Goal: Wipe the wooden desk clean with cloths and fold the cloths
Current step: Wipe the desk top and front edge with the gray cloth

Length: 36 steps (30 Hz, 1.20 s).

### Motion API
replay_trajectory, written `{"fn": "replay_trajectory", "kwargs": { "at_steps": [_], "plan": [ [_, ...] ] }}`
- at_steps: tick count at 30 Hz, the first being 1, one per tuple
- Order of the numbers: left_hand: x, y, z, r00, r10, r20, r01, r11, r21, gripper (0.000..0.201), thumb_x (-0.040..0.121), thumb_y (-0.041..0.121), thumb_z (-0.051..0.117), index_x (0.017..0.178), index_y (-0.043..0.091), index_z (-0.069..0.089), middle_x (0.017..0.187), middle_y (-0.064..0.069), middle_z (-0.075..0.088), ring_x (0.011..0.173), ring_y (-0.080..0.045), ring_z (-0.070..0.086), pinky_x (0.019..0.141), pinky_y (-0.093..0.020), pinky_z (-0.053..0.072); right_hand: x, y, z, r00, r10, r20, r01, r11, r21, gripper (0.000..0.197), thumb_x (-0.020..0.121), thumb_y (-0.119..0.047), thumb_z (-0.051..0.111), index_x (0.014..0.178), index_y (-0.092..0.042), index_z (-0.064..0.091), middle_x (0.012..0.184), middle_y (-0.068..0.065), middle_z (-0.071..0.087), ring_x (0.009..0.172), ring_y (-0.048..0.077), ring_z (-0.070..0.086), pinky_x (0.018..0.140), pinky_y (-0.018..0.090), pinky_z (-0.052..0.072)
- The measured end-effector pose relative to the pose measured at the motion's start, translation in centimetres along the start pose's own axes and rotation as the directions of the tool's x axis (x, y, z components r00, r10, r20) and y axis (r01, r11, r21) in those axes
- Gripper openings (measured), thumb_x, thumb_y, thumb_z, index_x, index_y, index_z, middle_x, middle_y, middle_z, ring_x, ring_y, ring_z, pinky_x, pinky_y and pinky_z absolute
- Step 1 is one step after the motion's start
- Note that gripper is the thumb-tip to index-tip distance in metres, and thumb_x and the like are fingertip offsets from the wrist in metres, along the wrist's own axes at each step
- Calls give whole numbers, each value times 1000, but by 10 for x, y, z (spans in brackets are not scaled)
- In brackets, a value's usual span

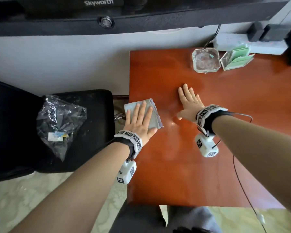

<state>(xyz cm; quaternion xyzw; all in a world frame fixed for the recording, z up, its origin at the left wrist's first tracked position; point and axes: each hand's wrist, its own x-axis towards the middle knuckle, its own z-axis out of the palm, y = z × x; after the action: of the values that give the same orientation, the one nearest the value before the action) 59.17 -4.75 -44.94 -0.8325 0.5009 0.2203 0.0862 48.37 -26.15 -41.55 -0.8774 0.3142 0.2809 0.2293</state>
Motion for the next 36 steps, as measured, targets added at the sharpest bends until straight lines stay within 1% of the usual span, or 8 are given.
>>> {"fn": "replay_trajectory", "kwargs": {
  "at_steps": [4, 9, 18, 21, 28, 33, 34, 36],
  "plan": [
    [-33, 17, 18, 1000, 17, 8, -17, 1000, 0, 86, 93, 67, 14, 151, 20, -29, 155, -7, -40, 145, -28, -32, 119, -55, -10, 0, 0, 3, 1000, 4, -13, -5, 1000, -7, 114, 77, -34, 66, 153, -23, -18, 157, -2, -31, 147, 20, -22, 121, 43, -5],
    [-51, 26, 29, 999, 33, 25, -33, 999, 13, 92, 83, 72, 4, 151, 20, -28, 156, -8, -38, 146, -29, -29, 119, -58, -5, 0, -1, 4, 1000, 10, -12, -11, 1000, -30, 115, 77, -35, 66, 152, -24, -20, 157, -1, -32, 147, 20, -23, 121, 43, -4],
    [-50, 30, 26, 999, 19, 30, -18, 1000, -18, 91, 81, 74, -3, 150, 22, -30, 155, -4, -40, 145, -25, -32, 118, -55, -14, 0, -2, 7, 999, 3, -42, -6, 997, -74, 112, 79, -38, 63, 153, -22, -19, 158, 0, -30, 148, 21, -20, 122, 43, -3],
    [-41, 30, 24, 999, 23, 25, -22, 999, -24, 90, 82, 75, -3, 150, 22, -30, 154, -5, -41, 144, -25, -34, 118, -55, -13, 0, -3, 9, 999, 9, -47, -13, 997, -81, 110, 81, -39, 61, 152, -22, -21, 157, 0, -31, 148, 22, -20, 122, 43, -3],
    [-1, 42, 8, 999, 33, -32, -34, 999, -34, 90, 82, 77, -1, 150, 22, -25, 159, -7, -31, 147, -27, -28, 118, -57, -11, 1, -3, 10, 998, 4, -62, -8, 997, -76, 107, 81, -42, 57, 152, -22, -21, 157, 0, -31, 147, 21, -21, 122, 42, -3],
    [25, 48, -2, 994, 71, -82, -75, 996, -49, 90, 86, 76, 10, 155, 21, -9, 163, -8, -16, 150, -29, -15, 119, -57, -7, 1, -4, 10, 998, 10, -63, -15, 997, -73, 99, 86, -40, 49, 152, -20, -21, 157, 1, -31, 147, 22, -21, 122, 43, -3],
    [29, 49, -5, 993, 76, -90, -80, 996, -46, 91, 85, 76, 10, 156, 21, -5, 164, -8, -14, 151, -29, -13, 119, -57, -5, 0, -4, 10, 998, 11, -68, -16, 997, -71, 96, 87, -41, 47, 152, -20, -21, 157, 1, -32, 147, 22, -21, 122, 43, -4],
    [38, 51, -13, 995, 81, -55, -81, 997, -4, 93, 82, 76, 1, 156, 20, -9, 163, -9, -20, 150, -29, -18, 119, -57, -6, 0, -5, 12, 997, 11, -82, -16, 998, -65, 90, 91, -41, 41, 152, -19, -21, 157, 1, -32, 147, 21, -22, 122, 43, -5]
  ]
}}
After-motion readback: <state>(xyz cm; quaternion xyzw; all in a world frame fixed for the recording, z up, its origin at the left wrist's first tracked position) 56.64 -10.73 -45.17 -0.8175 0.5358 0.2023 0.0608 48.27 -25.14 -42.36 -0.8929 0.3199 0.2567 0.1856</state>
